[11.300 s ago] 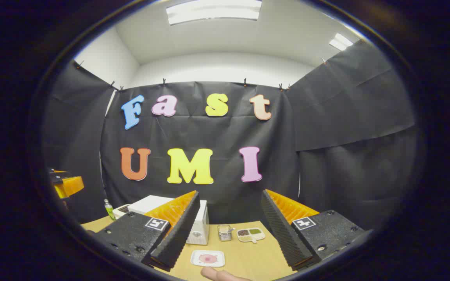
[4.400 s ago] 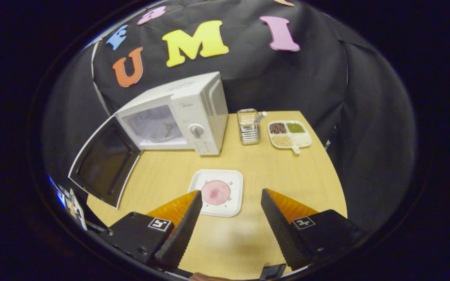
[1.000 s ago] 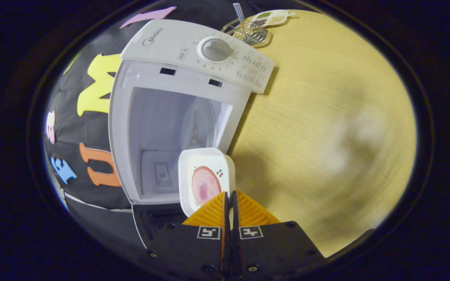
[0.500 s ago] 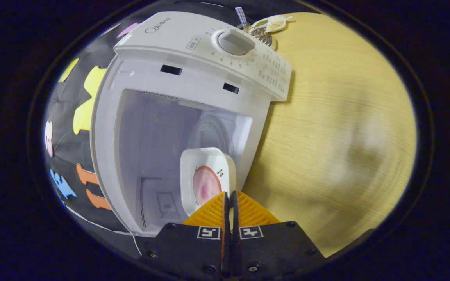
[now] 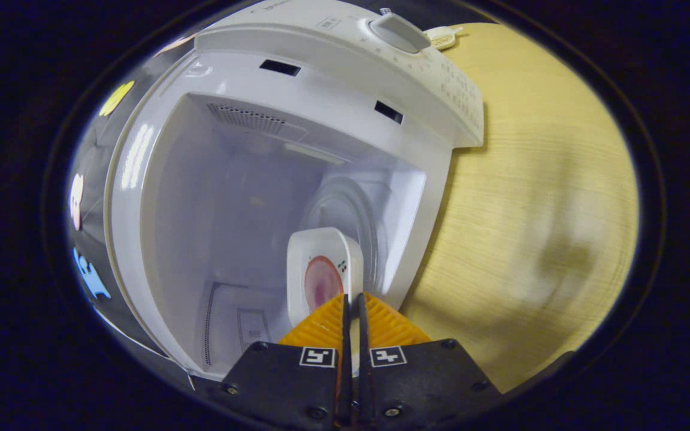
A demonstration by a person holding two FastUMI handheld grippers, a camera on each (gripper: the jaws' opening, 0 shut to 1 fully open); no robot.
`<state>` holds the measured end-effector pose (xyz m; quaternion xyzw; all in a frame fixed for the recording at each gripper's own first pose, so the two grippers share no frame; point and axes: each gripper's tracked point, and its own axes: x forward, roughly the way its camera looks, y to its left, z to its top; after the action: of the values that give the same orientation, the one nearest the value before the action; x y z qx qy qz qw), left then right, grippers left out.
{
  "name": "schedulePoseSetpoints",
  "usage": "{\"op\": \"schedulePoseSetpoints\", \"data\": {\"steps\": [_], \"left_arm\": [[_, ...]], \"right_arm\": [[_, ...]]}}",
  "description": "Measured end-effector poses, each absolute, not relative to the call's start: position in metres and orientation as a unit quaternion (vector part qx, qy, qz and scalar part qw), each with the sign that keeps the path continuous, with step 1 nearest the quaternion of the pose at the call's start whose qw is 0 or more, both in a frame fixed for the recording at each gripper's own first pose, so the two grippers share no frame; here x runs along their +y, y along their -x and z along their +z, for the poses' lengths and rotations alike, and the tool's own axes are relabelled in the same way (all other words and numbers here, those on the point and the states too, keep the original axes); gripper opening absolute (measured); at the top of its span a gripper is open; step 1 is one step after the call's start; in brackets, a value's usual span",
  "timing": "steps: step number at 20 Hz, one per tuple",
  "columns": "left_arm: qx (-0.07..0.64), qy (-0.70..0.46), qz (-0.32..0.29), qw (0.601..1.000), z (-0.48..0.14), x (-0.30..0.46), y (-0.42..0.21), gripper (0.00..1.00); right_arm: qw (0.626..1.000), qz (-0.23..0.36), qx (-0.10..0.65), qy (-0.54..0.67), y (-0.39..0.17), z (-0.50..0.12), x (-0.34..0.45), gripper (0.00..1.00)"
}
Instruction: Open the microwave oven with the left hand, put the food in, and close the microwave oven.
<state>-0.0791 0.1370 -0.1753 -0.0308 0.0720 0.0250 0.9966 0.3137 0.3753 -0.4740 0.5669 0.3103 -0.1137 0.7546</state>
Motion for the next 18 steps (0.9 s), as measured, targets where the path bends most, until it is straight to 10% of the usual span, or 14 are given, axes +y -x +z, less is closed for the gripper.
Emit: {"op": "schedulePoseSetpoints", "data": {"steps": [11, 18], "left_arm": [[0.077, 0.068, 0.045, 0.994, -0.19, 0.161, 0.08, 0.93], [0.07, 0.028, 0.088, 0.993, -0.197, 0.186, 0.087, 0.93]], "right_arm": [[0.86, -0.102, 0.211, -0.454, -0.342, -0.452, 0.329, 0.16], [0.935, -0.015, 0.194, -0.295, -0.341, -0.434, 0.328, 0.5]]}}
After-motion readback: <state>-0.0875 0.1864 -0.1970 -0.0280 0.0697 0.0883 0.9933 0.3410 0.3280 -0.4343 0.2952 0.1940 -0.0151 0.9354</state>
